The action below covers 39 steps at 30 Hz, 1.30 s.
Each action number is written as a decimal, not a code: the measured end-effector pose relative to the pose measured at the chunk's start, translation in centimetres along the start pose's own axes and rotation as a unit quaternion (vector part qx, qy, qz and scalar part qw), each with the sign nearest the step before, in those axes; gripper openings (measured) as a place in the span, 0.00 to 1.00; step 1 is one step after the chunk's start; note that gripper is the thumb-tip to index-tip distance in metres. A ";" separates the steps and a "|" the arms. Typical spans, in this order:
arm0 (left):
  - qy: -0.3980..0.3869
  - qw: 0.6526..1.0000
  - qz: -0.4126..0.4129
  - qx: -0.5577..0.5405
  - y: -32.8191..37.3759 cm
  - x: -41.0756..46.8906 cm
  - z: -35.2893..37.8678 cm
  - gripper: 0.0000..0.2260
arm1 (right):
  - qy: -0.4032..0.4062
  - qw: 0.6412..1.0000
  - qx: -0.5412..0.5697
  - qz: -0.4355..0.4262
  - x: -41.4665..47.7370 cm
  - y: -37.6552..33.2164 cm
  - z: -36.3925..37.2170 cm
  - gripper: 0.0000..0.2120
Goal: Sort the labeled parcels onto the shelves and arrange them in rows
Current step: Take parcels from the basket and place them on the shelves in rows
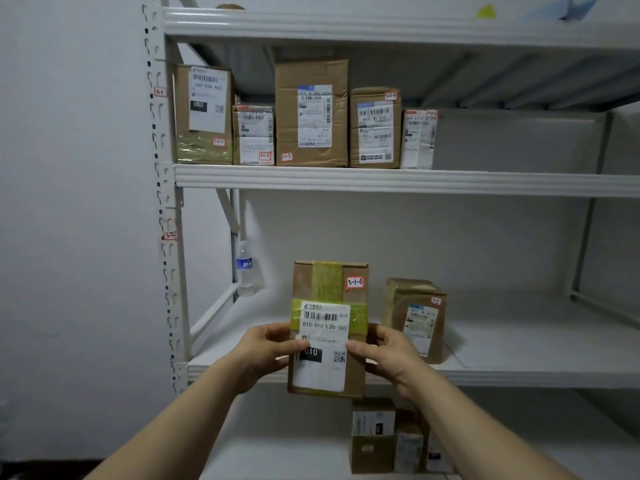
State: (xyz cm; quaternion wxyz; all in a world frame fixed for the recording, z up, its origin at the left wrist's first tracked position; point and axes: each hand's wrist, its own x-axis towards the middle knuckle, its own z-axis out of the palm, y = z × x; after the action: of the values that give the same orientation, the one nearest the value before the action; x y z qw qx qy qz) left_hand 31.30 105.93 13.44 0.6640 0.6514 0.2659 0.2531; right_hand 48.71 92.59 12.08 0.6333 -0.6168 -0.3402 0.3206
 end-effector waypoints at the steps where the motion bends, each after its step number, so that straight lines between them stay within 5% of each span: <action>1: 0.002 1.000 0.002 0.001 0.3 0.5 0.4 0.09 | -0.006 1.000 0.004 -0.003 0.5 -0.4 -0.5 0.17; 13: -0.067 0.995 0.007 0.078 3.5 7.8 3.5 0.15 | 0.034 0.997 0.053 -0.047 6.1 -2.1 -6.1 0.19; 24: -0.126 0.987 0.098 0.018 11.3 13.1 12.7 0.11 | 0.112 0.979 0.117 -0.126 6.2 -5.6 -14.2 0.50; 28: -0.166 0.970 0.160 0.071 13.8 14.0 17.1 0.23 | 0.138 0.967 0.128 -0.169 5.8 -8.7 -18.4 0.38; 31: -0.186 0.956 0.187 0.126 15.7 14.1 20.6 0.36 | 0.149 0.963 0.122 -0.191 5.7 -11.2 -22.4 0.52; 33: -0.174 0.952 0.216 0.126 16.9 14.2 23.3 0.36 | 0.144 0.959 0.124 -0.211 5.4 -12.9 -24.9 0.56; 35: -0.157 0.949 0.245 0.120 18.1 14.5 26.2 0.34 | 0.140 0.954 0.112 -0.240 5.2 -14.9 -27.5 0.50; 39: -0.141 0.949 0.270 0.086 21.2 15.5 32.0 0.29 | 0.136 0.950 0.086 -0.268 5.8 -19.3 -32.7 0.21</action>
State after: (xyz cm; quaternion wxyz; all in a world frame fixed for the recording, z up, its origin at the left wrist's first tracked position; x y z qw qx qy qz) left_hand 64.74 93.61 34.63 0.5429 0.7824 0.0044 0.3053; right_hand 78.68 78.31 31.33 0.7867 -0.4837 -0.3751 0.0802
